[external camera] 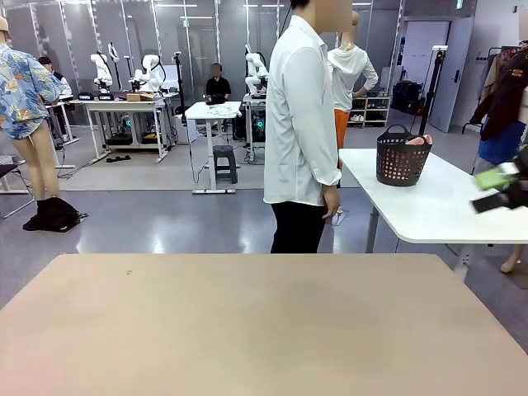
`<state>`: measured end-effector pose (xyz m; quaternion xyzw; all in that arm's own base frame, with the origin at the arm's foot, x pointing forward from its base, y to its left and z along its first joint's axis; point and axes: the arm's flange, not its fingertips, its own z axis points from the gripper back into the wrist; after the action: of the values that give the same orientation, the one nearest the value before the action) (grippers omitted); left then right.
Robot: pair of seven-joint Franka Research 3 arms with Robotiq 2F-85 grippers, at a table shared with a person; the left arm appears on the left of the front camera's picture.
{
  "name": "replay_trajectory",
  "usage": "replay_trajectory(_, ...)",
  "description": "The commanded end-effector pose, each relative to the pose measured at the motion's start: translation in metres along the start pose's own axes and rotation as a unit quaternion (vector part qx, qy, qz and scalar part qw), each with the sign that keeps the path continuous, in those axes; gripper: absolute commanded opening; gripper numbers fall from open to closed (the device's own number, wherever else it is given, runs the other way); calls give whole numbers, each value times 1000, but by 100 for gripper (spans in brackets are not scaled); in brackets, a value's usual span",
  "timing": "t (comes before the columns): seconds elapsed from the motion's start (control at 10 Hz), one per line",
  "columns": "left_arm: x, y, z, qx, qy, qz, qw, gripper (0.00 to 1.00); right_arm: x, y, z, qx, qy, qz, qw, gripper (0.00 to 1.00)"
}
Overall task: Fold the towel.
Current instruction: Grab the top end of the 100 cm Hotel Towel extended by the human.
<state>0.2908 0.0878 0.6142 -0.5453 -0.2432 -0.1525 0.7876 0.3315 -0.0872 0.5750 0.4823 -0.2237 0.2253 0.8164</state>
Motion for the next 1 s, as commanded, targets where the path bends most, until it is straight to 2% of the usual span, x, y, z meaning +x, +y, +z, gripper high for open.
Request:
replay_trajectory(0.0,-26,35,46,-28,-74,29,996,100,-28,-34,38,37,-69,-30,996,100)
replay_trajectory(0.2,-57,55,90,-19,-140,42,989,100,-67,-52,72,44,-117,-53,991,100)
replay_trajectory(0.4,-81,65,117,-7,-176,50,983,100,-90,-57,91,37,-146,-66,986,100)
replay_trajectory(0.6,-86,67,125,10,-186,63,980,100,-95,-53,96,25,-159,-70,985,100)
replay_trajectory(0.7,-82,65,121,18,-177,54,983,100,-89,-52,89,9,-150,-69,986,100)
replay_trajectory(0.8,-92,72,133,9,-187,71,980,100,-100,-59,106,28,-154,-82,984,100)
replay_trajectory(0.9,-92,72,133,9,-187,71,980,100,-100,-59,106,28,-154,-82,984,100)
